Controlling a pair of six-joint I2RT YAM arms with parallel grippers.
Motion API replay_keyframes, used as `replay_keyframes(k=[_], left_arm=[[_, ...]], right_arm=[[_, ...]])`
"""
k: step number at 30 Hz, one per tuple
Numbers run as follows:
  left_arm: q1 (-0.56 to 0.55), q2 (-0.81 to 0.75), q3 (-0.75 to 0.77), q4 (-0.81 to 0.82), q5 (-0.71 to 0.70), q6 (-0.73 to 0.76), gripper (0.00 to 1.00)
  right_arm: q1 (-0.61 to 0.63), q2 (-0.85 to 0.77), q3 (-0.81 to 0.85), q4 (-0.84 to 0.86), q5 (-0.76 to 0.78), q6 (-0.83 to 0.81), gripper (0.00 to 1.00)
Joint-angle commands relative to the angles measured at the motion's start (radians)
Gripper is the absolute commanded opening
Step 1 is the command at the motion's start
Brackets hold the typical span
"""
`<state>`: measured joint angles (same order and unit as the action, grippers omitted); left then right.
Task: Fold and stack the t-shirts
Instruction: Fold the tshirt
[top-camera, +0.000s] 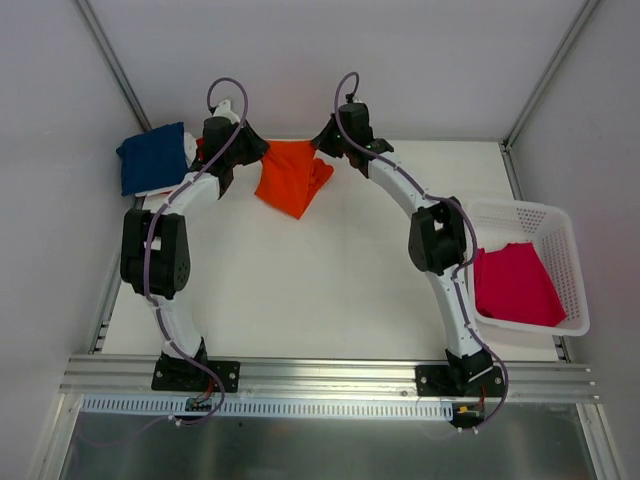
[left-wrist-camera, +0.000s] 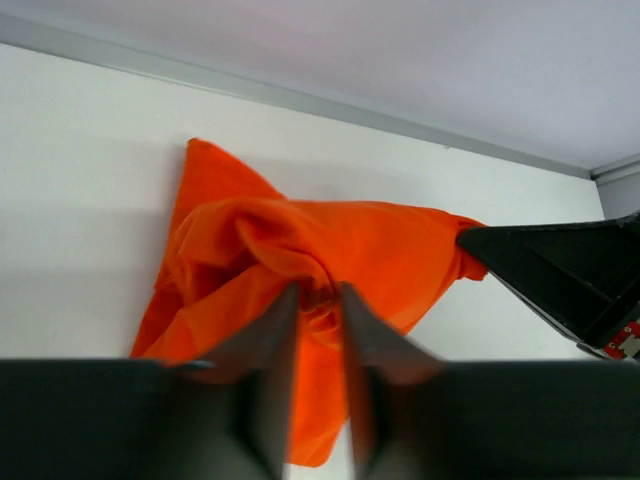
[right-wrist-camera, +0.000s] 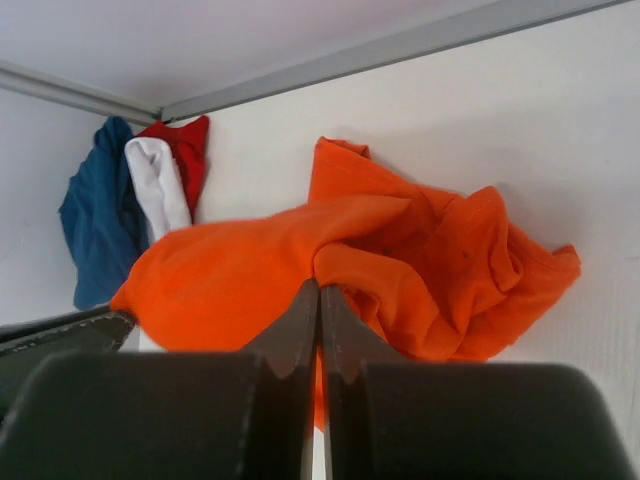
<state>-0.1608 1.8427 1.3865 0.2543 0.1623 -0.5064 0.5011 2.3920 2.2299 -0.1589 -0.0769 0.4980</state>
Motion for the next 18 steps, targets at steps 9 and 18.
replay_keyframes(k=[9,18], left_arm=[[0.129,0.499,0.428,0.082,0.382,-0.081,0.99],[0.129,0.537,0.421,0.143,0.442,-0.106,0.99]], right_arm=[[-0.03,0.196,0.097,0.113,0.071,0.045,0.01],[-0.03,0.073,-0.02,0.053,0.342,-0.029,0.01]])
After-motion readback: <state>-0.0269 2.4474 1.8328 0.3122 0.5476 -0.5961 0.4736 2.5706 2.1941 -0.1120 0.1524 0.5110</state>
